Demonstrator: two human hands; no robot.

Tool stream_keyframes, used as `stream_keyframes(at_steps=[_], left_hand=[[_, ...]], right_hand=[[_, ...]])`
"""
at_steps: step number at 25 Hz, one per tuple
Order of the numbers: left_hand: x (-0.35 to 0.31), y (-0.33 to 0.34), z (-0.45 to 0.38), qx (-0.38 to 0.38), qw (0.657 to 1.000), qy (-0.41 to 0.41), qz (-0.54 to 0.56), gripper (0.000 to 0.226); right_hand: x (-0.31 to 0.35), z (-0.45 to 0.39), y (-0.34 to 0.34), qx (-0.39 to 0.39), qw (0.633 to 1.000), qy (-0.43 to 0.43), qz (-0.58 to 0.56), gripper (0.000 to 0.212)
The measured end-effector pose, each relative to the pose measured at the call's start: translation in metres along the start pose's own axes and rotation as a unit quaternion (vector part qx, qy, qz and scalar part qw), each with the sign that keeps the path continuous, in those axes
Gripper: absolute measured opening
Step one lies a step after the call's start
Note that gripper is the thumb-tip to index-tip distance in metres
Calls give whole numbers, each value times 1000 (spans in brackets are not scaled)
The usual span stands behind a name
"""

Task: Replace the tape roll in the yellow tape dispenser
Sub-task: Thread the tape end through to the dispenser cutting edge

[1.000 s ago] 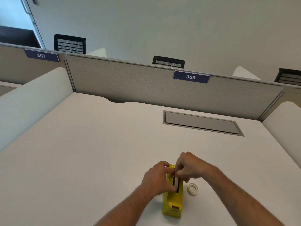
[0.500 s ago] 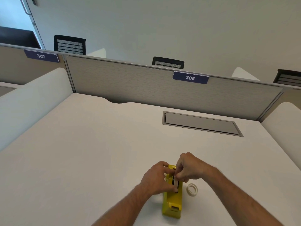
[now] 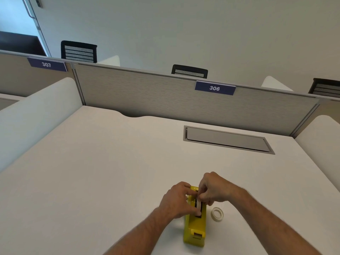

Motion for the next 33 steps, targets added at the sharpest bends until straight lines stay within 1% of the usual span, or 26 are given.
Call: stream_keyframes(at_steps=[3,6,10,15,22,26,33], left_hand=[[-1,-1,0,-2,1000,-4,2,66],[-2,-1,1,-2,1000,-3,8,66],[-2,-1,2,-6,1000,-4,8,66],[-2,0,1,-11,1000,-3,0,68],[-1,1,1,-12,1000,-5,-11,71],[-2,0,1,-11,1000,-3,-7,71],[0,1,0,-13,1000,-2,2,71]], right_hand=[[1,3,0,5,1000,-7,21,13],[5,7,2,-11,998,-12,66,21],[10,10,5,-32,993,-22,115,24],[11,11,4,-41,994,-23,97,16],[11,8,1,-34,996,-17,78,12],[14,9,1,-20,996,-21,83,17],[20,13,5,-31,991,-26,128,23]])
Point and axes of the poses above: each hand's wrist, its own z-axis away from the middle knuckle, its own y-axis out of the palm, x = y × z, the point moved 4 cm from there along -z, towards the middle knuckle, and after that the axes turned 8 degrees about -y, right-handed, at the moved point
